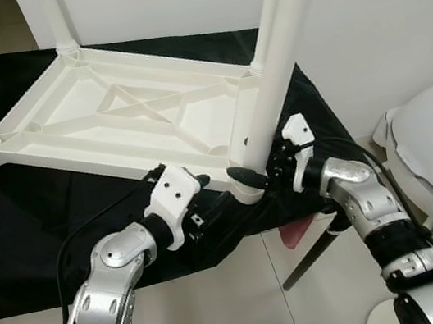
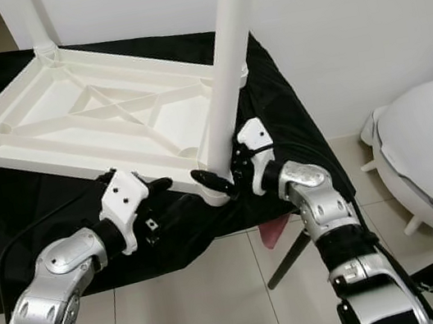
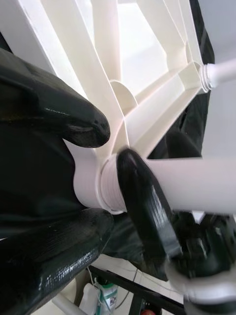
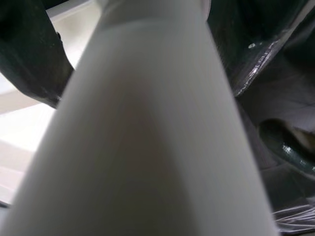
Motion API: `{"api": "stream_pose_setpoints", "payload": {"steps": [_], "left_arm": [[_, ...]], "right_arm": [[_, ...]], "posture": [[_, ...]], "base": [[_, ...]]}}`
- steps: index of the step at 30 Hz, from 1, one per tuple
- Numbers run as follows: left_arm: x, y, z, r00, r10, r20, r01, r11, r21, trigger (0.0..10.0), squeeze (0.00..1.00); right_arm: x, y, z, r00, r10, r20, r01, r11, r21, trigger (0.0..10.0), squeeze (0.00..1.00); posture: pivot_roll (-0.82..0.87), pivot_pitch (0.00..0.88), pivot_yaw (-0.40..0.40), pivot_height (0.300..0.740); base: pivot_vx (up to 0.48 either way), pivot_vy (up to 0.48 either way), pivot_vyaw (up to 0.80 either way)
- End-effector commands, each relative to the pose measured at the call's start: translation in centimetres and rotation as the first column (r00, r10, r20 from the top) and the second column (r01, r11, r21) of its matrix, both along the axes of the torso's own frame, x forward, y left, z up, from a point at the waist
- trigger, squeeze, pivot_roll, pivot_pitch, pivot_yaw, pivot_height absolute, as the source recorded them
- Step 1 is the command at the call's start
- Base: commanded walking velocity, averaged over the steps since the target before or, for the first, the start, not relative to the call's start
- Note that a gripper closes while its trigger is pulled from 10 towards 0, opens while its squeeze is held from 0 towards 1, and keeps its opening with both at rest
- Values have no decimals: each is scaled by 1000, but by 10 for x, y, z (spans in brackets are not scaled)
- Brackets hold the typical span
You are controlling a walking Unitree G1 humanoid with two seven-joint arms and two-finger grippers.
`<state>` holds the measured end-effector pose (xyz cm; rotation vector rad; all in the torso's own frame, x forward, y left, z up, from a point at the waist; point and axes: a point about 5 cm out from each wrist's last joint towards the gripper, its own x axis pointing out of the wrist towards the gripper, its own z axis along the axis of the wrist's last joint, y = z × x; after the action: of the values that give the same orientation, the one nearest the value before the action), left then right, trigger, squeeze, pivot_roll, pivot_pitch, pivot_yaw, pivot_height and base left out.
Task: Building children table
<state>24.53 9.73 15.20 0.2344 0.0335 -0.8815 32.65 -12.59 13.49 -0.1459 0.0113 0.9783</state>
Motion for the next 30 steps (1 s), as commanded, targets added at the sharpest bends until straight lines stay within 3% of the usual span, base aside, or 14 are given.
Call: {"api": "stream_pose_setpoints", "payload": {"steps": [1,4,5,6,7,8,17,26,27,30], "left_arm": [[1,1,2,999,52,13,-52,999,-2,10000,0],[1,2,3,998,58,16,-58,998,-3,10000,0],[0,2,3,998,60,17,-60,998,-3,10000,0],[0,2,3,998,60,17,-60,998,-3,10000,0],[0,2,3,998,61,17,-61,998,-4,10000,0],[0,2,3,998,62,17,-62,998,-4,10000,0],[-1,2,3,998,62,15,-62,998,-5,10000,0],[-3,2,3,998,58,9,-58,998,-5,10000,0],[-4,1,3,998,56,7,-56,998,-6,10000,0],[-4,1,3,998,56,5,-55,998,-7,10000,0]], "right_arm": [[2,6,0,1000,22,4,-22,1000,-9,10000,0],[4,10,0,999,34,9,-34,999,-2,9765,0],[5,12,0,999,37,9,-37,999,1,5412,0],[5,12,0,999,37,9,-37,999,1,5412,0],[6,13,0,999,42,9,-42,999,6,1922,0],[6,13,-1,999,44,7,-44,999,10,0,0],[7,11,-2,999,53,2,-53,998,28,0,0],[-1,5,-2,999,-32,0,32,993,111,0,0],[-3,6,-1,995,-96,-3,95,988,121,10000,0],[-4,7,0,990,-140,-4,140,982,127,10000,0]], "posture": [[69,6,-83,740],[73,7,-86,740],[73,7,-86,740],[73,7,-86,740],[73,7,-86,740],[76,8,-88,740],[74,13,-84,740],[67,23,-84,740],[63,26,-83,740],[63,26,-83,740]], "base": [[0,0,0],[0,0,0],[0,0,0],[0,0,0],[0,0,0],[0,0,0],[0,0,0],[0,0,0],[0,0,0],[0,0,0]]}}
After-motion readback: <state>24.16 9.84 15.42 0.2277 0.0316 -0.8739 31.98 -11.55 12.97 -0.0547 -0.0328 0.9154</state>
